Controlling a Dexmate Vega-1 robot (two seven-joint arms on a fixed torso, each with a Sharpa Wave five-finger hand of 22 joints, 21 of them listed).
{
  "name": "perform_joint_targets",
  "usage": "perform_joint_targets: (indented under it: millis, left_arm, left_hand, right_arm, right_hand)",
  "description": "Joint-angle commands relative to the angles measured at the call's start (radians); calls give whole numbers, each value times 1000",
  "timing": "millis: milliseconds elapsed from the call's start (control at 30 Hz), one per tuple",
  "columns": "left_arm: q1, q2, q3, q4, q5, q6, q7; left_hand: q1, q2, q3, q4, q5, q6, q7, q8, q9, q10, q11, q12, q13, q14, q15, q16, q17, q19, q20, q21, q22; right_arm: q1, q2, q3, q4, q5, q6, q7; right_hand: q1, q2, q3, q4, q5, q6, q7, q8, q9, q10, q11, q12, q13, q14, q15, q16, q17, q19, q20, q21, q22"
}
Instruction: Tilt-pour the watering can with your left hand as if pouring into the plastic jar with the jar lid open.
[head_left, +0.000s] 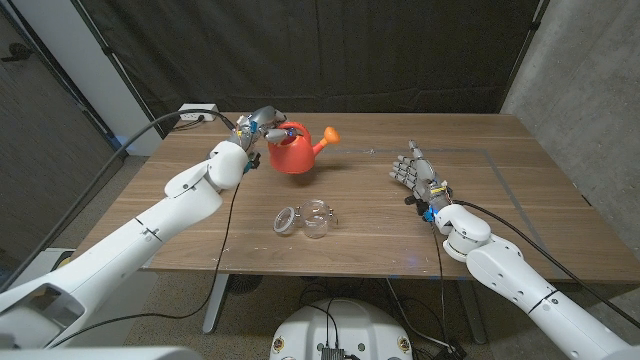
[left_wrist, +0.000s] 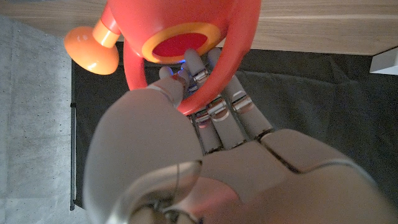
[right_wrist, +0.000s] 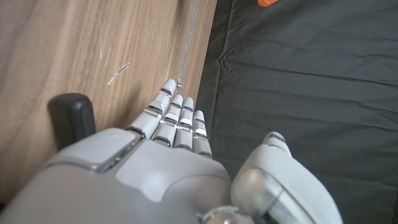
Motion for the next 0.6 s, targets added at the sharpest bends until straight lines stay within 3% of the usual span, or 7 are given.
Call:
perform_joint_targets:
  millis: [33,233,600]
  left_arm:
    - [-97,-60,75,131,-21,-18,13]
    - [-125,-84,96,181,-37,-44,16]
    - [-167,-119,154,274,-36,-93,-1]
  left_hand:
    - [-3,8,13,2,5,3,7,3,2,34,-26,-8,5,-8,1,9,-4,-5,6,-8,0]
    - [-6,9,15,-1,5,4,10,3,1,35,-22,-12,6,-14,3,10,-12,-4,6,-10,1]
    - [-17,17,19,-2,4,-2,7,5,7,25,-20,-16,21,-56,9,6,-28,-58,16,-33,2]
  right_arm:
    - [-28,-5,13,-15,-4,17,-15]
    - [-42,-5,19,-22,-8,26,-24]
    - [-44,-1,14,-19,-9,25,-24]
  right_hand:
    - [-3,6,-4,1,2,9,-2,0,2,5,0,-2,3,11,-2,-3,2,10,-1,-3,4]
    - [-4,7,-5,0,2,9,-1,0,2,5,0,-2,3,11,-1,-3,2,11,-1,-4,4]
    - [-4,7,-5,0,2,9,-1,0,2,5,1,-2,3,11,-1,-3,2,12,-1,-7,4]
